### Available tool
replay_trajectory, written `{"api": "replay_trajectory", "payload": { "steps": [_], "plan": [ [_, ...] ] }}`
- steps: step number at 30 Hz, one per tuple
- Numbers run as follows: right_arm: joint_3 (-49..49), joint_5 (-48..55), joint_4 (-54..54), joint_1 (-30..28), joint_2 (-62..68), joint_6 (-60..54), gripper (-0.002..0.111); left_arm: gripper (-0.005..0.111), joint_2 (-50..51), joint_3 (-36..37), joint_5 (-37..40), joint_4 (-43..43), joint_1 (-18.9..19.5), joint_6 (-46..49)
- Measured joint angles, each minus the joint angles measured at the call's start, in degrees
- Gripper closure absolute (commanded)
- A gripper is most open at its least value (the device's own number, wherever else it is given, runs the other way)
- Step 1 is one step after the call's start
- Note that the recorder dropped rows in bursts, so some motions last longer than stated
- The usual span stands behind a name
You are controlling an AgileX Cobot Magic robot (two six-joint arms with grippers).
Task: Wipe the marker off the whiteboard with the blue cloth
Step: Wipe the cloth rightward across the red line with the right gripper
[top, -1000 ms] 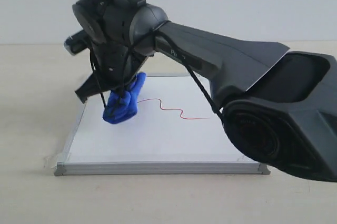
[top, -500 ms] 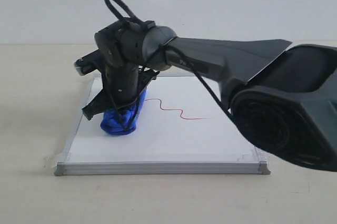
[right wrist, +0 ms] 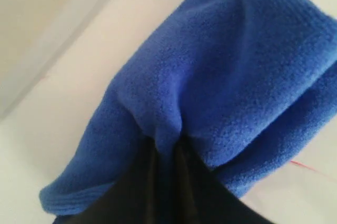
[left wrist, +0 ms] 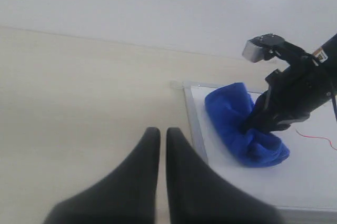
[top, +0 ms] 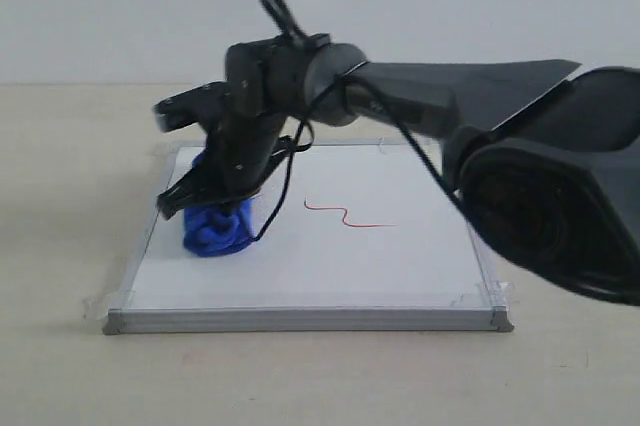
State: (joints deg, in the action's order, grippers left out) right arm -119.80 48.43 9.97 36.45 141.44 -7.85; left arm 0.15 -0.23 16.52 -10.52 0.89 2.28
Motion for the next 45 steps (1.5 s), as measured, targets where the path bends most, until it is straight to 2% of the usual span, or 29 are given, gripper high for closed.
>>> {"api": "replay_trajectory", "payload": {
  "steps": [2,4,6,9,13,19,23,29,37,45],
  "plan": [
    [0.0,-1.1,-2.1,1.9,0.1,-0.1,0.108,0.102,0.0,0.0,0.0,0.0,0.0,0.0],
    [0.0,-0.8,-4.1,0.8,0.8,3.4,0.108,0.102,0.0,0.0,0.0,0.0,0.0,0.0],
    [-0.5,0.2,-4.2,-2.3,1.5,7.9,0.108,0.102,0.0,0.0,0.0,0.0,0.0,0.0],
    [-0.8,1.5,-3.1,-9.9,1.9,11.6,0.108,0.102,0.0,0.0,0.0,0.0,0.0,0.0],
    [-0.8,2.7,-0.2,-14.0,1.9,12.5,0.108,0.102,0.0,0.0,0.0,0.0,0.0,0.0],
    [-0.8,3.0,4.7,-12.9,1.9,4.5,0.108,0.102,0.0,0.0,0.0,0.0,0.0,0.0],
    [-0.8,2.9,2.3,-9.1,1.9,-2.1,0.108,0.102,0.0,0.0,0.0,0.0,0.0,0.0],
    [-1.0,3.1,0.6,-5.7,1.9,-1.9,0.108,0.102,0.0,0.0,0.0,0.0,0.0,0.0],
    [-1.2,8.4,-0.9,-9.1,1.9,1.6,0.108,0.102,0.0,0.0,0.0,0.0,0.0,0.0],
    [4.4,13.4,-1.0,-17.6,-1.0,2.5,0.108,0.102,0.0,0.0,0.0,0.0,0.0,0.0]
  ]
}}
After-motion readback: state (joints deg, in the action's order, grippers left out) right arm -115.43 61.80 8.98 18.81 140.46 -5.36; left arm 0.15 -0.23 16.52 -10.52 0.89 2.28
